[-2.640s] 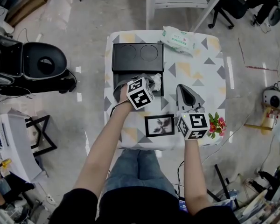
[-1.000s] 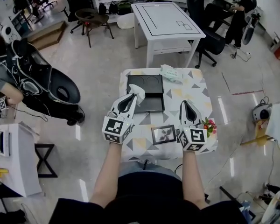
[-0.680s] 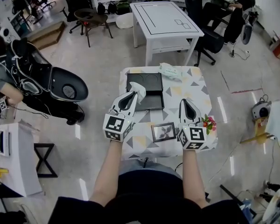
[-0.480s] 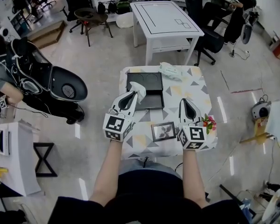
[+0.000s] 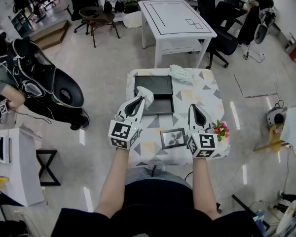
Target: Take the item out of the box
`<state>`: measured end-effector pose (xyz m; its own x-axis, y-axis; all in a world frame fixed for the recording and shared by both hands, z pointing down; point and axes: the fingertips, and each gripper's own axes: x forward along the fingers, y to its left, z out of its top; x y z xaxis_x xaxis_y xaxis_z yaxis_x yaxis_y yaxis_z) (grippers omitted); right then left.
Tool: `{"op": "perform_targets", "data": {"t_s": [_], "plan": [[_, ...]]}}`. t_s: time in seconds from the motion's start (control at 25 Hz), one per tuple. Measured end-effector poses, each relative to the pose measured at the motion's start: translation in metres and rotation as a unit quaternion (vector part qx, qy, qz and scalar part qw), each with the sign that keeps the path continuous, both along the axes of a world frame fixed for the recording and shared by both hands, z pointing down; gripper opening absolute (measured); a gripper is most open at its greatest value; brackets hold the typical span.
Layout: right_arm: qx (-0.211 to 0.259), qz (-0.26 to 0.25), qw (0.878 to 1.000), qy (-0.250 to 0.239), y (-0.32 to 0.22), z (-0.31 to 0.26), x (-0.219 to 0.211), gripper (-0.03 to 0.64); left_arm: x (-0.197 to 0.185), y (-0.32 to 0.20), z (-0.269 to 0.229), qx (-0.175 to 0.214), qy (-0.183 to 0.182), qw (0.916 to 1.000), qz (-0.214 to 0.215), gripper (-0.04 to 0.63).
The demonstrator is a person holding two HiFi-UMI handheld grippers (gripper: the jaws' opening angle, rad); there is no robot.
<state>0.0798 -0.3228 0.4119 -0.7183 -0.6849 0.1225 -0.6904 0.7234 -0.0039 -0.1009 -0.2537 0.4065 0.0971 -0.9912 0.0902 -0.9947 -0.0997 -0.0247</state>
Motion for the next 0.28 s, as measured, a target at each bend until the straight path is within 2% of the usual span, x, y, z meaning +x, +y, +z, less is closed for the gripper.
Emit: {"op": "perform_targets", "data": {"t_s": [0.28], "plan": [[-0.001, 0.002, 1.000, 0.000, -0.0028, 0.0007, -0.0002, 0.000, 0.0006, -0.0039, 0.0031, -0.002, 0.001, 1.0000, 0.003, 0.025]]}}
